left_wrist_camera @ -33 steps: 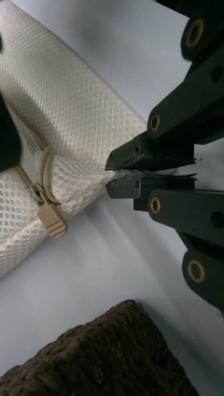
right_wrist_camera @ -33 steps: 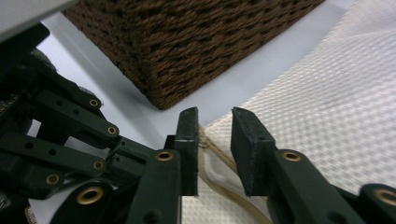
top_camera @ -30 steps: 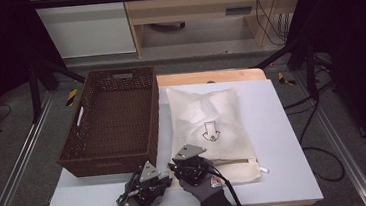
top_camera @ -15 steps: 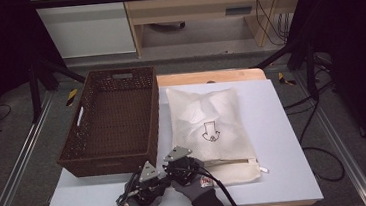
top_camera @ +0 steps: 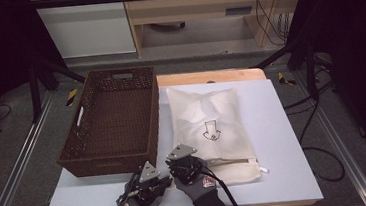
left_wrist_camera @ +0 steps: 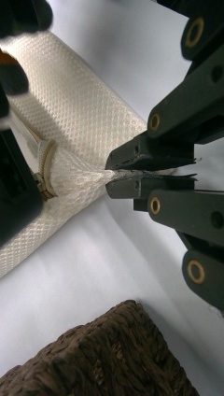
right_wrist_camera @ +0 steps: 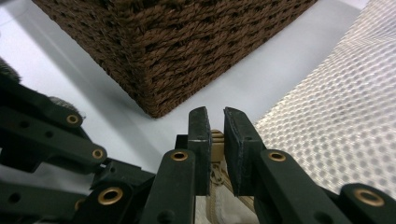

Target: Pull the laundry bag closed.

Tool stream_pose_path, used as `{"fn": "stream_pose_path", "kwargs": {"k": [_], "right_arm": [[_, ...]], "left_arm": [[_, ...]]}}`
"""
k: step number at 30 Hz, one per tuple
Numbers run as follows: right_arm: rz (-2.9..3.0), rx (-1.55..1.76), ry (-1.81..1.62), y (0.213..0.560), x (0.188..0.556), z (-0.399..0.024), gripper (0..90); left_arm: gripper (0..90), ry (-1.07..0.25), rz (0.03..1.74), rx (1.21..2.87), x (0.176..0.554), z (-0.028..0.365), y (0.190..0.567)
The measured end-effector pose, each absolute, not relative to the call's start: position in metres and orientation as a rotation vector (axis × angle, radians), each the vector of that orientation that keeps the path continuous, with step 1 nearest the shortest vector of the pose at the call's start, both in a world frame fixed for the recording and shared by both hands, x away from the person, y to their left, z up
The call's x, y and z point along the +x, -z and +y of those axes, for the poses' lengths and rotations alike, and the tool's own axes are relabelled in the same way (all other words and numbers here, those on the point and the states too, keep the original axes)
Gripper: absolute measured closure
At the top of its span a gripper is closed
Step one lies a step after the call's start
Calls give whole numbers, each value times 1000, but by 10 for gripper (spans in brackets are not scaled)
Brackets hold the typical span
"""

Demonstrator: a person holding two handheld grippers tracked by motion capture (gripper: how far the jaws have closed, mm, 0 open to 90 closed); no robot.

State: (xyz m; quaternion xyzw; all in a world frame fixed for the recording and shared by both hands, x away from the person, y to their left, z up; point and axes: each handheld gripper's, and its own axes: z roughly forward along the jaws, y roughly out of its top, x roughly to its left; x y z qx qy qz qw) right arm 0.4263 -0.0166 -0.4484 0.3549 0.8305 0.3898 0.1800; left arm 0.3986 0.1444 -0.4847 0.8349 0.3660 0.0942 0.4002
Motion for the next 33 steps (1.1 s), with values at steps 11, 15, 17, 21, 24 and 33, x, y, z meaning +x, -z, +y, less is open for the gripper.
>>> {"fn": "stream_pose_path", "kwargs": {"k": [11, 15, 17, 21, 24, 33], "right_arm": [[2371, 1031, -1142, 445, 413, -40, 812], [2384, 1075, -1175, 455, 413, -47, 812], [2384, 1084, -1191, 457, 414, -47, 811], [2380, 1096, -1202, 459, 416, -45, 808], [2380, 1100, -1202, 460, 418, -43, 808], [2371, 1069, -1241, 453, 418, -48, 815]], "left_arm": [[840, -238, 930, 2108, 398, 144, 485], [840, -237, 930, 2107, 399, 144, 485], [840, -238, 929, 2107, 398, 144, 485], [840, -237, 929, 2108, 399, 144, 485], [839, -236, 931, 2108, 399, 144, 485], [786, -171, 954, 2076, 411, 144, 480]]}}
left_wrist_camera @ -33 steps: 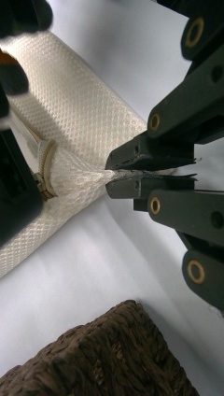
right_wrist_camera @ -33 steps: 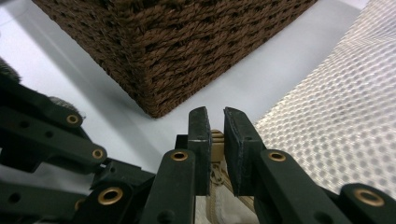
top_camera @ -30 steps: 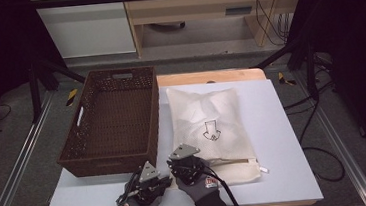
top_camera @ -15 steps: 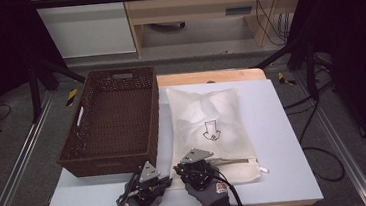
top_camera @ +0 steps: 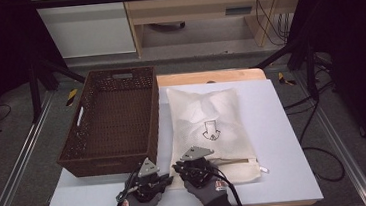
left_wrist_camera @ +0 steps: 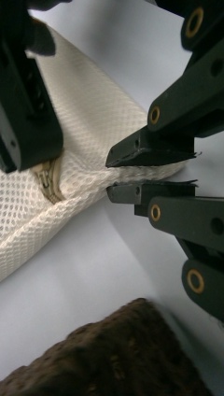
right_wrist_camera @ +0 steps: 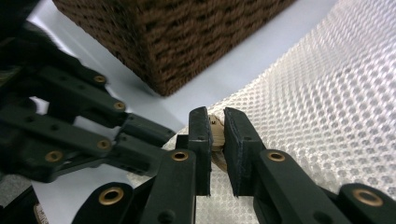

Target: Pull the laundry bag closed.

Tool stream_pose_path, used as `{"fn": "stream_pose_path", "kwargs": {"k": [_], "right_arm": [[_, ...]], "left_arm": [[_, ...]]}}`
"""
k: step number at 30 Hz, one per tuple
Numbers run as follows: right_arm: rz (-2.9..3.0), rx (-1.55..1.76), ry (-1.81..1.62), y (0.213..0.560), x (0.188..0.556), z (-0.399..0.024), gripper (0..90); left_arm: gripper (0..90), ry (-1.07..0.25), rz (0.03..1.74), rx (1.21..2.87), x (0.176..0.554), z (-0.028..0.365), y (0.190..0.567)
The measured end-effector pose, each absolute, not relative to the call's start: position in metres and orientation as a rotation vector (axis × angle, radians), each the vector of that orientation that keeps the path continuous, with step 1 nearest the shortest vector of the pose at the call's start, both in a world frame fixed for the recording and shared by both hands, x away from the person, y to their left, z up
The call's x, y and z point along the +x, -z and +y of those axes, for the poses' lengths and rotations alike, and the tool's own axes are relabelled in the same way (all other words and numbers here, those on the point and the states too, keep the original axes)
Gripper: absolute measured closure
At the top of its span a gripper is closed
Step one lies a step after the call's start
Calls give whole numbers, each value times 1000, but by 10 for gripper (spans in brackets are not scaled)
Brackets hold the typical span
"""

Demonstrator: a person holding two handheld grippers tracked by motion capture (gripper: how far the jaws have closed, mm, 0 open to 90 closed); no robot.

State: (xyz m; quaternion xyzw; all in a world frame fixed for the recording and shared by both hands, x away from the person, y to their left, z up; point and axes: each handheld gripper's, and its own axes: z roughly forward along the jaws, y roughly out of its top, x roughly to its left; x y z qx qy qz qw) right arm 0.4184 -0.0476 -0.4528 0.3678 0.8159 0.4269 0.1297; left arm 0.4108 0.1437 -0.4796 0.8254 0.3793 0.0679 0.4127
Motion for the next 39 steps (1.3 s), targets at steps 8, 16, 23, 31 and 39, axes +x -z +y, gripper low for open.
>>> {"fn": "stream_pose_path", "kwargs": {"k": [8, 16, 23, 31, 39], "right_arm": [[2371, 1079, -1240, 454, 418, -52, 812], [2328, 1171, -1302, 457, 416, -64, 755], [2351, 1224, -1328, 462, 416, -66, 753], [2355, 1248, -1360, 458, 420, -59, 787], [2377, 1263, -1369, 457, 422, -59, 810]], "left_arm": [[829, -177, 947, 2065, 417, 139, 479], [850, -265, 926, 2087, 409, 135, 477], [850, -283, 919, 2093, 406, 133, 477], [848, -295, 909, 2107, 404, 132, 477], [841, -296, 909, 2110, 404, 132, 478]]}}
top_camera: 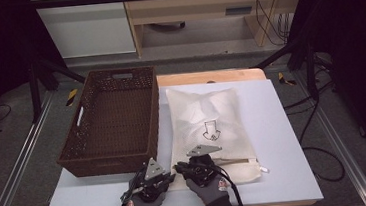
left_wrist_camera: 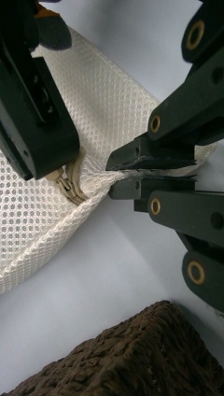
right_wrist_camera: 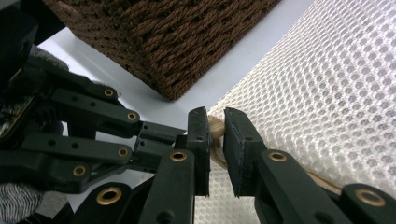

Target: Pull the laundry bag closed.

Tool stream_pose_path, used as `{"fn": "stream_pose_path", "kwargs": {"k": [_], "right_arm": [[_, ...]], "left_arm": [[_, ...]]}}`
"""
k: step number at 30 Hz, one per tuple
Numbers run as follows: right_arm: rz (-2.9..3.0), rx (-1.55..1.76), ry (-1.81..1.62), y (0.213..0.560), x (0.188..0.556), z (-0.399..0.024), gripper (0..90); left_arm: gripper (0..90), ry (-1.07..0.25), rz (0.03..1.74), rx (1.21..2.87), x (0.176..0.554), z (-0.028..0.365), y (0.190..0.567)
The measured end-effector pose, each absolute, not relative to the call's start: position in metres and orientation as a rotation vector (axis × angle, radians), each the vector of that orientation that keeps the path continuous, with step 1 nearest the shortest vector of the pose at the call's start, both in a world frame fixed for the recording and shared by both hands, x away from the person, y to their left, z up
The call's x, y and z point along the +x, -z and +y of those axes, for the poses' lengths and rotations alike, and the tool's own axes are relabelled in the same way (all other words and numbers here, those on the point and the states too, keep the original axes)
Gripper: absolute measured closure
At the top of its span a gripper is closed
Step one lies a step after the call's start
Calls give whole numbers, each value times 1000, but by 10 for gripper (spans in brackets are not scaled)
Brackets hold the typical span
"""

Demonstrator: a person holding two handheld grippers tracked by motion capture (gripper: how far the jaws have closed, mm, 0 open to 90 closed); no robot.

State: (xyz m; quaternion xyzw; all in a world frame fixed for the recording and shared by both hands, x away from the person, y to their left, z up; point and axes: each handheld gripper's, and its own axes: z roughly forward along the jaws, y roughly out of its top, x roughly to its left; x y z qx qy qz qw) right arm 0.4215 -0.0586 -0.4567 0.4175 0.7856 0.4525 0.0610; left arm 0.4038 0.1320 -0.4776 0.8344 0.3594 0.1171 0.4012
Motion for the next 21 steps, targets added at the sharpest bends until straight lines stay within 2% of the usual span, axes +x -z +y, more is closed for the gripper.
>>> {"fn": "stream_pose_path", "kwargs": {"k": [2, 6, 9, 12, 13, 16, 21], "right_arm": [[2381, 1243, -1373, 457, 421, -60, 812], [2405, 1200, -1345, 458, 418, -64, 818], [2412, 1169, -1340, 458, 416, -66, 868], [2411, 1173, -1345, 459, 417, -67, 868], [2406, 1173, -1353, 459, 417, -66, 868], [2390, 1168, -1369, 459, 418, -65, 865], [2352, 1173, -1404, 457, 419, -63, 866]], "left_arm": [[823, -279, 912, 2097, 404, 133, 477], [730, -236, 913, 2078, 408, 134, 473], [702, -198, 919, 2060, 411, 135, 472], [729, -193, 926, 2057, 415, 136, 472], [790, -195, 935, 2049, 416, 136, 473], [833, -225, 934, 2056, 413, 136, 474], [842, -281, 915, 2083, 408, 131, 474]]}}
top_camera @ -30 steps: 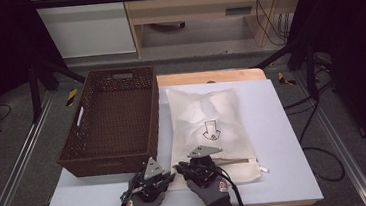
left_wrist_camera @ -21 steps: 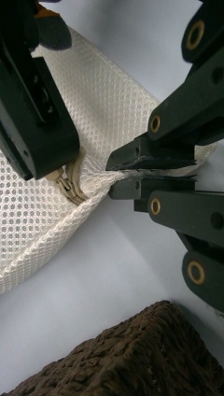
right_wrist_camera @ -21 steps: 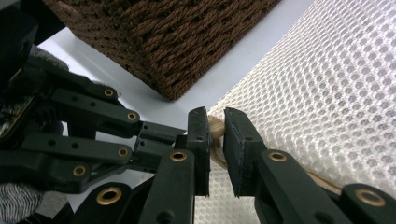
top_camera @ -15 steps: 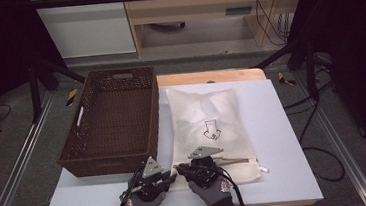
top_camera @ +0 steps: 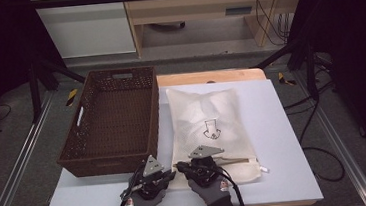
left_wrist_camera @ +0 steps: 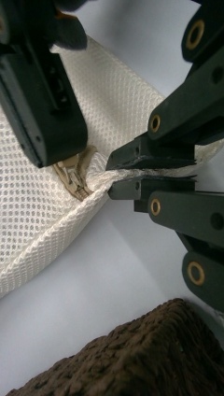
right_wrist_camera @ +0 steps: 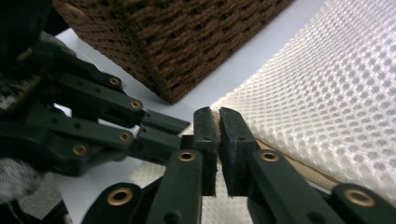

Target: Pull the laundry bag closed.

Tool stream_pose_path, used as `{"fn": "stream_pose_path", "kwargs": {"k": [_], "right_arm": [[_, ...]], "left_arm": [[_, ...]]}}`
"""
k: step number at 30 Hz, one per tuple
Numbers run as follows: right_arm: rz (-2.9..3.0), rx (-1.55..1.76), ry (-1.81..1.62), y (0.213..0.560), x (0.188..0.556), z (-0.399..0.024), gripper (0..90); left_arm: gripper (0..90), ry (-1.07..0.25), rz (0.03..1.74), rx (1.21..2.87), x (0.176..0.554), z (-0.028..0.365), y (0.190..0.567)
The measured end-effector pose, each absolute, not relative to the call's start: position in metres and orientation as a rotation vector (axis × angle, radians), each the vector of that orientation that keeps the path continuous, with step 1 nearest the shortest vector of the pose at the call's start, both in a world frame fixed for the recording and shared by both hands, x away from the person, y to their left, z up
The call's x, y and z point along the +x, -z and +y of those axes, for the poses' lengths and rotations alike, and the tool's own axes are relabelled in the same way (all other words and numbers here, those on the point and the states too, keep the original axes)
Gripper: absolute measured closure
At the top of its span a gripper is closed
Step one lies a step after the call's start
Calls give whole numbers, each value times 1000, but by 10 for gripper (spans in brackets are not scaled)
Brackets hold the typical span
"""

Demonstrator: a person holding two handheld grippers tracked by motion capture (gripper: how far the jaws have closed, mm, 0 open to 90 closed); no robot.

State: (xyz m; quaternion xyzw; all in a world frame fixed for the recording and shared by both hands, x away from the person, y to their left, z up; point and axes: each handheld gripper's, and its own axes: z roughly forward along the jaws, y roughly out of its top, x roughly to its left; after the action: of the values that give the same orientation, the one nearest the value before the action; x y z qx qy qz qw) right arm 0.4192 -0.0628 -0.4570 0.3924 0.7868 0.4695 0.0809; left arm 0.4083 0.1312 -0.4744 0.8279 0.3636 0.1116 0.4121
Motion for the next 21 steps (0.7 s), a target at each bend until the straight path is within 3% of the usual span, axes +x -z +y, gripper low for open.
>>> {"fn": "stream_pose_path", "kwargs": {"k": [5, 8, 12, 15, 21], "right_arm": [[2344, 1165, -1394, 455, 418, -62, 871], [2341, 1153, -1392, 453, 417, -65, 872], [2341, 1149, -1397, 452, 416, -65, 872], [2338, 1150, -1399, 452, 415, -67, 872], [2336, 1162, -1422, 455, 415, -72, 871]], "left_arm": [[822, -252, 921, 2064, 410, 133, 473], [728, -207, 927, 2051, 413, 134, 467], [695, -191, 932, 2053, 416, 133, 464], [707, -176, 941, 2050, 422, 131, 464], [831, -204, 935, 2069, 422, 129, 466]]}}
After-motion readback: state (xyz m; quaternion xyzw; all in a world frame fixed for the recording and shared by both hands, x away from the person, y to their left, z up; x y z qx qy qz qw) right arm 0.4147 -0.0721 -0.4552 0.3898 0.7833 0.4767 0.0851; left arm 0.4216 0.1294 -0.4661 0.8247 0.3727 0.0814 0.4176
